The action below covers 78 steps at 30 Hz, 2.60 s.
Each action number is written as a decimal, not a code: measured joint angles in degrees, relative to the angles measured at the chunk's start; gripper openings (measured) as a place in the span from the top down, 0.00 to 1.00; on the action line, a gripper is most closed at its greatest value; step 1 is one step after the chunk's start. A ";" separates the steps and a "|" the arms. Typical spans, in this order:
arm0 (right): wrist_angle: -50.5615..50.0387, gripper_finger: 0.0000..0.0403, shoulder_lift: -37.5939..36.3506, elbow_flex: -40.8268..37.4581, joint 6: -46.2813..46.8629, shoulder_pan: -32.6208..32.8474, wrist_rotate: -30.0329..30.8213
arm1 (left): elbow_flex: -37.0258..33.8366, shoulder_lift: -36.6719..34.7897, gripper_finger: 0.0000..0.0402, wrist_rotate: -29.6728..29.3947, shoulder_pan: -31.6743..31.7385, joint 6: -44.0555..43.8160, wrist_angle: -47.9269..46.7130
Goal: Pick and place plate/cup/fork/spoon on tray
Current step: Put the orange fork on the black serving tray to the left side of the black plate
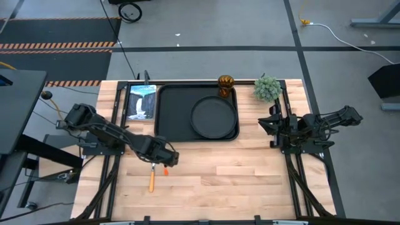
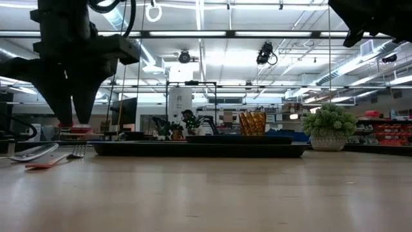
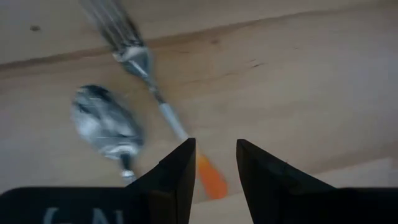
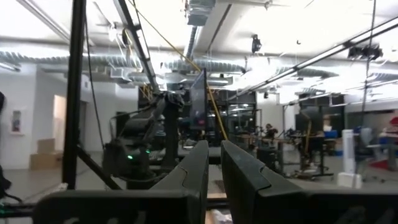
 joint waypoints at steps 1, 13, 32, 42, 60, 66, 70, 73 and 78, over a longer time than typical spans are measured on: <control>-0.05 0.88 0.02 0.00 -0.64 -0.02 0.33 | 0.35 0.77 0.70 -0.14 0.00 -0.90 0.21; -1.64 0.88 0.49 0.02 -2.21 -0.07 -0.46 | 3.87 8.28 0.74 1.57 0.00 -5.60 -3.71; -1.26 0.88 0.49 0.02 -1.73 -0.07 -7.50 | 3.83 11.78 0.74 4.89 0.03 -9.54 -5.47; -1.31 0.88 0.49 0.02 -1.56 -0.07 -8.07 | 3.83 11.72 0.74 4.96 0.02 -9.33 -4.54; -1.19 0.88 0.49 0.02 -1.55 -0.07 -8.27 | 3.94 13.42 0.81 6.11 0.11 -8.22 -1.88; -0.85 0.88 0.49 0.02 -1.56 -0.07 -9.16 | 3.94 13.50 0.87 6.12 0.11 -6.25 -1.49; -0.85 0.88 0.49 0.02 -1.56 -0.07 -9.16 | 3.96 13.55 0.91 6.13 0.11 -3.69 -1.37; -0.85 0.88 0.49 0.02 -1.56 -0.07 -9.16 | 3.96 13.55 0.93 6.14 0.11 -2.51 -1.37; -0.87 0.88 0.49 0.02 -1.56 -0.07 -9.16 | 3.96 13.54 0.93 6.23 0.11 -0.92 -1.32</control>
